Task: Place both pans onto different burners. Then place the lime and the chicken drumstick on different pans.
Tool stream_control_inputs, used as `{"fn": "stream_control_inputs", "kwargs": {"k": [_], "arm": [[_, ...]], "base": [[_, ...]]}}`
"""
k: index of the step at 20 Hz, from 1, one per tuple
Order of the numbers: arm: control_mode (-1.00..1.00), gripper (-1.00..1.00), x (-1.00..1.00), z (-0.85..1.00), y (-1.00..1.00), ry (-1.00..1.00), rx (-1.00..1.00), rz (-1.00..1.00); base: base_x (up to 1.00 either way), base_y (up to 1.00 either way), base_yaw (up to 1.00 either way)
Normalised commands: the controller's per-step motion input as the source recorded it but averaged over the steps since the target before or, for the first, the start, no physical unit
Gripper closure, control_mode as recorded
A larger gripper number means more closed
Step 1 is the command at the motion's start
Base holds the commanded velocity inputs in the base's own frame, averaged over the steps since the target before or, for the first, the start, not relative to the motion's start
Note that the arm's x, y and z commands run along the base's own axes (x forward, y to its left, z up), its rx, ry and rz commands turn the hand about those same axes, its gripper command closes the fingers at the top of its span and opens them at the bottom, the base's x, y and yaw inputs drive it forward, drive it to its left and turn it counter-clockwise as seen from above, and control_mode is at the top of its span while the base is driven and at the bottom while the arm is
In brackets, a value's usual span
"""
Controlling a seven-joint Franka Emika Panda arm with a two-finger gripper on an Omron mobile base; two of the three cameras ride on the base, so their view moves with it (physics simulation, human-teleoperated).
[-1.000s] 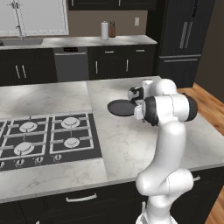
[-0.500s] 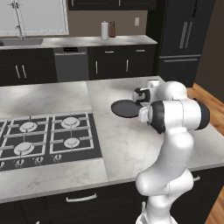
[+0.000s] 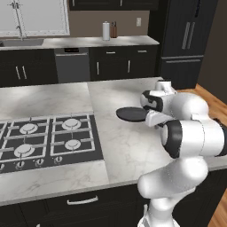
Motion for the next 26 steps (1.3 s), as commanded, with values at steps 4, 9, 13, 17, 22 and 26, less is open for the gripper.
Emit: {"fn": "stream_control_inputs", "kwargs": {"k": [4,9,13,17,22,26], "arm": [[-1.0,1.0,-0.36,0.44,0.0,-0.02,0.0,0.0],[-1.0,1.0,-0.26,0.46,0.0,0.0,0.0,0.0],[-1.0,1.0,-0.1,0.43,0.0,0.0,0.0,0.0],[-1.0,1.0,-0.18,0.34,0.0,-0.04,0.0,0.0],[-1.0,1.0,-0.2,0.32,0.0,-0.07,0.0,0.0],[-1.0,1.0,-0.16,0.28,0.0,-0.1,0.0,0.01]], "base": [[0.0,0.0,0.0],[0.0,0.0,0.0],[0.0,0.0,0.0],[0.0,0.0,0.0],[0.0,0.0,0.0],[0.0,0.0,0.0]]}}
